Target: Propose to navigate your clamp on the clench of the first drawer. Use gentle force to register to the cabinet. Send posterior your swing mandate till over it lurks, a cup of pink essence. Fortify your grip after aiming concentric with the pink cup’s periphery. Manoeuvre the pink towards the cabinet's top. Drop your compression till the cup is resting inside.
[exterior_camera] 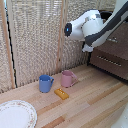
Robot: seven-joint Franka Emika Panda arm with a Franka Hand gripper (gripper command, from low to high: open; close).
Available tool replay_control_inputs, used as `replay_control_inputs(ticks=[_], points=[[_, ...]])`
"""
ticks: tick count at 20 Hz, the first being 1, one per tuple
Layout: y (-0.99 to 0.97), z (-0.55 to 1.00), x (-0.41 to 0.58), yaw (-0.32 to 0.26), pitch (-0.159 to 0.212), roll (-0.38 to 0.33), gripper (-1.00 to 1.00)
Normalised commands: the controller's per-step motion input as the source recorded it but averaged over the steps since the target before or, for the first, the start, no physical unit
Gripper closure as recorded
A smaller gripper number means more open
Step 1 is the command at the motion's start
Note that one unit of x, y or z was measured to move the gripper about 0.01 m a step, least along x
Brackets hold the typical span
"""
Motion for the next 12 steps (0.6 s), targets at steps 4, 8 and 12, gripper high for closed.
replay_control_inputs(ticks=[4, 8, 12], points=[[0.13, 0.26, -0.008, 0.002, 0.04, -0.065, -1.0], [0.27, 0.36, 0.022, -0.097, 0.003, -0.068, -1.0], [0.46, 0.42, 0.001, -0.091, -0.054, 0.081, -1.0]])
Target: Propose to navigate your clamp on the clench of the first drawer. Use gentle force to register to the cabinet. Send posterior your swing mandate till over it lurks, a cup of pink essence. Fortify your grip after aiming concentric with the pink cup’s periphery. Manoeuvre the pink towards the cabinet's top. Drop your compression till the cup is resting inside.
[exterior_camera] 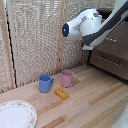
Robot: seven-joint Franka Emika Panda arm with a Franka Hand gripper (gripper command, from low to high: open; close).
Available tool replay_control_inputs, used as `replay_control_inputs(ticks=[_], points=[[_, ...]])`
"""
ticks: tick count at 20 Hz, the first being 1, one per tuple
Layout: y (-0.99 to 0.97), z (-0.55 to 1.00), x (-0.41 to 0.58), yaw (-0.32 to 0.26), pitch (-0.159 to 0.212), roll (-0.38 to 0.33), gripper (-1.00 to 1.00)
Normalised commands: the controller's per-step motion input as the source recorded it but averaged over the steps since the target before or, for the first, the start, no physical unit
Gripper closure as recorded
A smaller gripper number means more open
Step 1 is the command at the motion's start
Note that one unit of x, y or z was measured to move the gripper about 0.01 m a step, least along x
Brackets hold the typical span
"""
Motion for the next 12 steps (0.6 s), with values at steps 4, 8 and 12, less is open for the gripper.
replay_control_inputs(ticks=[4, 8, 12], points=[[0.54, 0.17, 0.021, -0.098, -0.096, 0.293, -1.0], [0.48, 0.01, 0.062, -0.106, -0.062, 0.358, -1.0], [0.38, 0.0, 0.107, -0.128, -0.03, 0.374, -1.0]])
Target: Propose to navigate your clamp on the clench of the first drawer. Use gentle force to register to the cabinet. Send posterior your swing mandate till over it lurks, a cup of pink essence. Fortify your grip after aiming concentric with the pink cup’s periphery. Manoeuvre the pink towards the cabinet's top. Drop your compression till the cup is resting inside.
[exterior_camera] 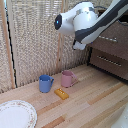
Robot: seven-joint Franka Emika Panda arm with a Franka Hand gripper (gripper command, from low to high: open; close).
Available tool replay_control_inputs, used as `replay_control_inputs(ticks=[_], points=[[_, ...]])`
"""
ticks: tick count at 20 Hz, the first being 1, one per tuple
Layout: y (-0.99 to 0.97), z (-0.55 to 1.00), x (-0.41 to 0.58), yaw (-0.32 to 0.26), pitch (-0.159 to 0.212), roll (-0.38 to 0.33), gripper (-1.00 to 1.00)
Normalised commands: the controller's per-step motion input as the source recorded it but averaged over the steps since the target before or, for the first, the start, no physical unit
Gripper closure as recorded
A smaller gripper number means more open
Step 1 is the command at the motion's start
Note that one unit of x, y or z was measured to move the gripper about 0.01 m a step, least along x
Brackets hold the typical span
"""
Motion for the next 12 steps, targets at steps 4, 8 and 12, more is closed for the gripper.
replay_control_inputs(ticks=[4, 8, 12], points=[[0.33, 0.0, 0.131, -0.14, -0.05, 0.375, -1.0], [0.25, -0.03, 0.152, -0.159, -0.082, 0.375, -1.0], [0.14, -0.07, 0.224, -0.174, -0.058, 0.373, -1.0]])
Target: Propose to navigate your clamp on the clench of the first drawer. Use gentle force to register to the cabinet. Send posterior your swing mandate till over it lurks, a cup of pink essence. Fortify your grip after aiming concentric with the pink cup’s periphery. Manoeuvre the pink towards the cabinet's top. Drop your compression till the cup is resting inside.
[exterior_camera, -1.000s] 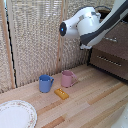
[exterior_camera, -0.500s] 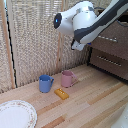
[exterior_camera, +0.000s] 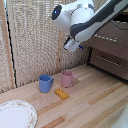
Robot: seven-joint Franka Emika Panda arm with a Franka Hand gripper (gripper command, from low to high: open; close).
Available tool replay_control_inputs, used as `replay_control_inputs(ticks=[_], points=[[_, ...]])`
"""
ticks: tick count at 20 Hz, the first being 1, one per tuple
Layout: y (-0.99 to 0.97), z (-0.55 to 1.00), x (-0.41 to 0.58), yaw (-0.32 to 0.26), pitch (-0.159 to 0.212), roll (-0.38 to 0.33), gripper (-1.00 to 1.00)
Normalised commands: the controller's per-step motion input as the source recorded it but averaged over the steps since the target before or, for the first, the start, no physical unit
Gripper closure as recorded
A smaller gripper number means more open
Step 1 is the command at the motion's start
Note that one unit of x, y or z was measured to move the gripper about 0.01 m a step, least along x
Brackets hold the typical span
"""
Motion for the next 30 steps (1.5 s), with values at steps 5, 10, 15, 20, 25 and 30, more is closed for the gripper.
replay_control_inputs(ticks=[5, 10, 15, 20, 25, 30], points=[[0.11, -0.03, 0.314, -0.174, -0.016, 0.354, -1.0], [0.08, 0.0, 0.461, -0.172, 0.033, 0.331, -1.0], [0.03, -0.02, 0.533, -0.165, 0.092, 0.33, -1.0], [-0.01, -0.09, 0.491, -0.155, 0.152, 0.31, -1.0], [-0.12, -0.15, 0.476, -0.126, 0.158, 0.283, -1.0], [-0.16, -0.19, 0.402, -0.086, 0.12, 0.266, -1.0]])
